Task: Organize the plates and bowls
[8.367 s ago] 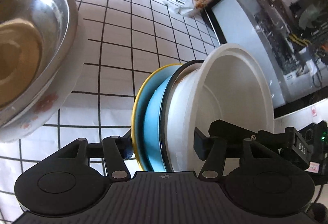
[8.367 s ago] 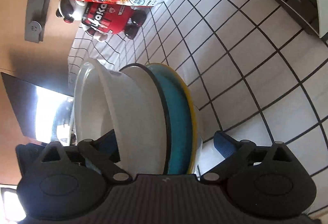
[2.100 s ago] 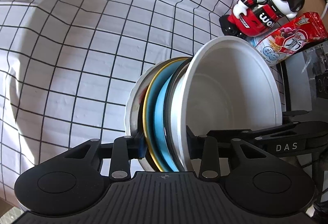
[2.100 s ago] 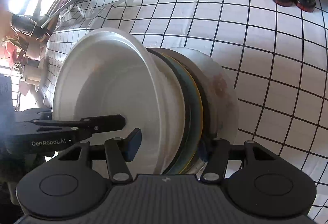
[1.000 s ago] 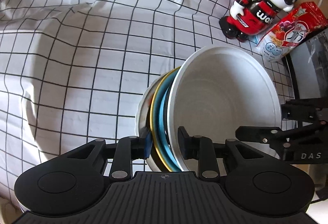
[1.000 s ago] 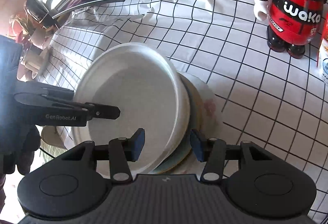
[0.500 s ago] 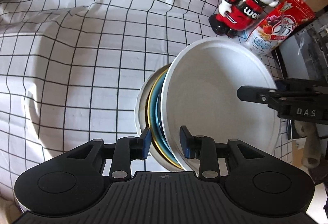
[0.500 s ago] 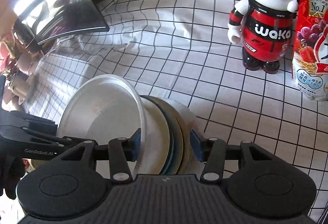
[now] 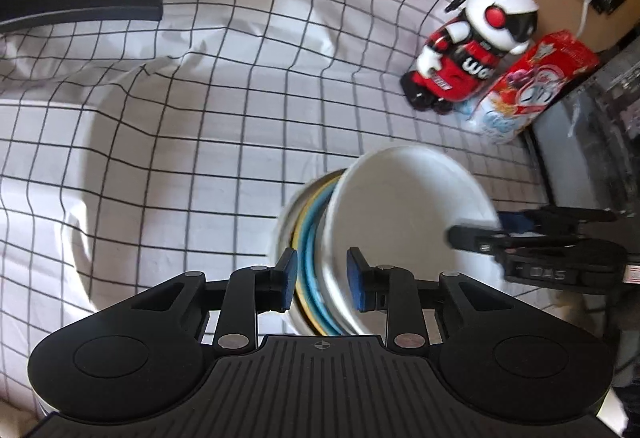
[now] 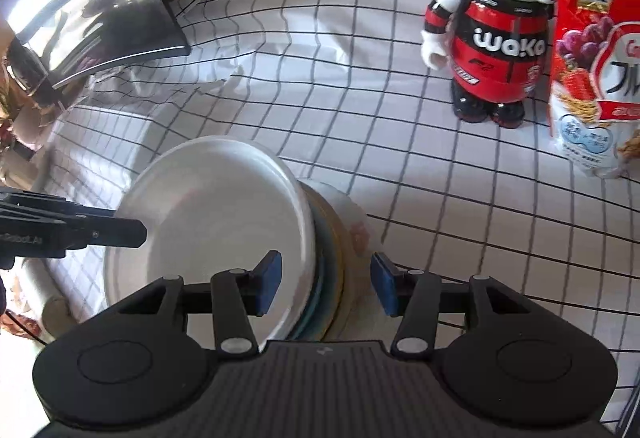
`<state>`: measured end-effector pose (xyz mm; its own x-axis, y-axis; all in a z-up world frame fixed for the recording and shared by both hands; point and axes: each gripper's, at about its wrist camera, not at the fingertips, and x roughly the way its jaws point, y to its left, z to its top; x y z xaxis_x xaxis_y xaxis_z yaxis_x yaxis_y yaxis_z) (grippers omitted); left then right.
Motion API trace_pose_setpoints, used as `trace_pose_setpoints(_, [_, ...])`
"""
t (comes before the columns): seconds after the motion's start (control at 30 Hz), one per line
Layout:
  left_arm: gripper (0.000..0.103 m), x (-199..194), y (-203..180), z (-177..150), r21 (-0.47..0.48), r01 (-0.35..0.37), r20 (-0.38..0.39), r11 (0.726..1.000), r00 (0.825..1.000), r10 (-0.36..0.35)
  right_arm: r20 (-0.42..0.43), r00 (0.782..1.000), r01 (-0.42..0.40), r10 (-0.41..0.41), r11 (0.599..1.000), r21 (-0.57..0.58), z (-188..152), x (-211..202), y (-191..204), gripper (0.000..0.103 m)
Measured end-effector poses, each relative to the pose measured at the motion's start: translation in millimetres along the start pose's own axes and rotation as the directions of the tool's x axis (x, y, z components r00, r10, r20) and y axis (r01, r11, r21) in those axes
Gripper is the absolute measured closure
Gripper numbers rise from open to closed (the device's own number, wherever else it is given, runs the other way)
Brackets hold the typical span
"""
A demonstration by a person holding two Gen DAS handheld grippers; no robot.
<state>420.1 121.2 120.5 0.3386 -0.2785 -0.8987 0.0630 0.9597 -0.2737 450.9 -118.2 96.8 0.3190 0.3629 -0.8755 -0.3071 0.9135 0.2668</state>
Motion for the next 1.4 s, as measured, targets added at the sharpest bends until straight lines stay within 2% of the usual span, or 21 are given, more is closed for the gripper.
trace_pose_setpoints(0.07, [0.07, 5.0, 0.8, -0.4, 0.024, -0.022, 0.015, 0.999, 1.0, 0.021, 0.006, 1.0, 0.021, -0.021, 1.0, 0.013, -3.0, 1.5, -1.7, 0.052])
trace_pose_setpoints(0.23, [0.069, 9.2, -2.2, -3.1, 0.119, -0.025, 0.04, 0.993, 0.999, 0.021, 0.025, 0.998, 0.049, -0.052, 0.993, 0.105, -8.5, 5.1, -5.4, 0.048])
trace_pose_setpoints(0.3, [0.069, 10.7, -1.9, -2.9, 0.137, -0.016, 0.044, 0.99, 0.999, 0.01, 0.033, 0.997, 0.069, -0.074, 0.988, 0.14, -12.0, 6.9, -5.5, 0.045])
trace_pose_setpoints(0.47, [0.069, 11.4, -2.4, -5.0, 0.189, 0.007, 0.07, 0.982, 0.997, -0.021, 0.03, 0.993, 0.105, -0.116, 0.965, 0.241, -23.1, 12.9, -6.7, 0.044])
trace_pose_setpoints(0.6, [0.07, -1.5, 4.0, -14.4, 0.159, 0.025, 0.141, 0.987, 0.989, -0.048, 0.088, 0.99, 0.085, -0.113, 0.958, 0.275, -36.5, 4.9, -1.6, 0.044])
trace_pose_setpoints(0.7, [0.07, -26.6, 6.6, -34.6, 0.141, 0.022, 0.282, 0.99, 0.958, -0.062, 0.205, 0.973, 0.055, -0.11, 0.965, 0.256, -50.6, -14.1, 6.6, 0.044])
trace_pose_setpoints(0.77, [0.07, -46.0, 4.5, -57.7, 0.139, 0.008, 0.402, 0.99, 0.913, -0.064, 0.302, 0.946, 0.047, -0.12, 0.97, 0.24, -64.9, -31.4, 12.3, 0.044])
trace_pose_setpoints(0.83, [0.07, -60.8, 0.0, -87.7, 0.12, -0.009, 0.512, 0.993, 0.857, -0.054, 0.391, 0.912, 0.037, -0.127, 0.973, 0.229, -85.7, -50.4, 18.6, 0.044])
trace_pose_setpoints(0.87, [0.071, -65.1, -2.5, -103.8, 0.106, -0.009, 0.55, 0.994, 0.833, -0.051, 0.431, 0.893, 0.031, -0.125, 0.975, 0.219, -99.8, -59.9, 22.2, 0.044])
trace_pose_setpoints(0.93, [0.071, -70.6, -7.8, -136.9, 0.07, 0.003, 0.601, 0.998, 0.798, -0.045, 0.5, 0.857, 0.032, -0.124, 0.982, 0.188, -130.8, -76.3, 29.3, 0.043])
trace_pose_setpoints(1.0, [0.072, -72.1, -17.9, -175.1, 0.034, -0.006, 0.626, 0.999, 0.78, -0.017, 0.561, 0.816, 0.064, -0.139, 0.987, 0.15, -170.9, -86.6, 38.9, 0.038])
trace_pose_setpoints(1.1, [0.073, -71.9, -37.3, -230.0, 0.034, -0.036, 0.654, 0.999, 0.756, 0.005, 0.622, 0.767, 0.12, -0.157, 0.988, 0.101, -233.4, -90.0, 51.1, 0.033])
trace_pose_setpoints(1.17, [0.076, -68.0, -48.3, -269.3, 0.034, -0.034, 0.667, 0.999, 0.745, 0.003, 0.627, 0.759, 0.155, -0.175, 0.984, 0.087, -268.4, -83.9, 55.6, 0.033])
trace_pose_setpoints(1.23, [0.084, -60.8, -56.1, -303.3, 0.018, -0.04, 0.657, 0.999, 0.753, 0.018, 0.604, 0.773, 0.166, -0.196, 0.98, 0.106, -300.4, -74.9, 56.7, 0.033])
trace_pose_setpoints(1.3, [0.084, -54.0, -64.4, -331.3, -0.004, -0.075, 0.658, 0.997, 0.75, 0.059, 0.583, 0.787, 0.157, -0.203, 0.979, 0.129, -328.7, -68.2, 57.3, 0.033])
trace_pose_setpoints(1.33, [0.084, -51.3, -71.2, -348.0, -0.015, -0.121, 0.67, 0.992, 0.736, 0.1, 0.579, 0.79, 0.153, -0.2, 0.98, 0.129, -342.2, -66.3, 59.0, 0.033])
trace_pose_setpoints(1.4, [0.084, -47.7, -83.7, -375.2, -0.027, -0.226, 0.7, 0.974, 0.692, 0.18, 0.586, 0.784, 0.167, -0.204, 0.979, 0.117, -364.4, -65.2, 65.3, 0.033])
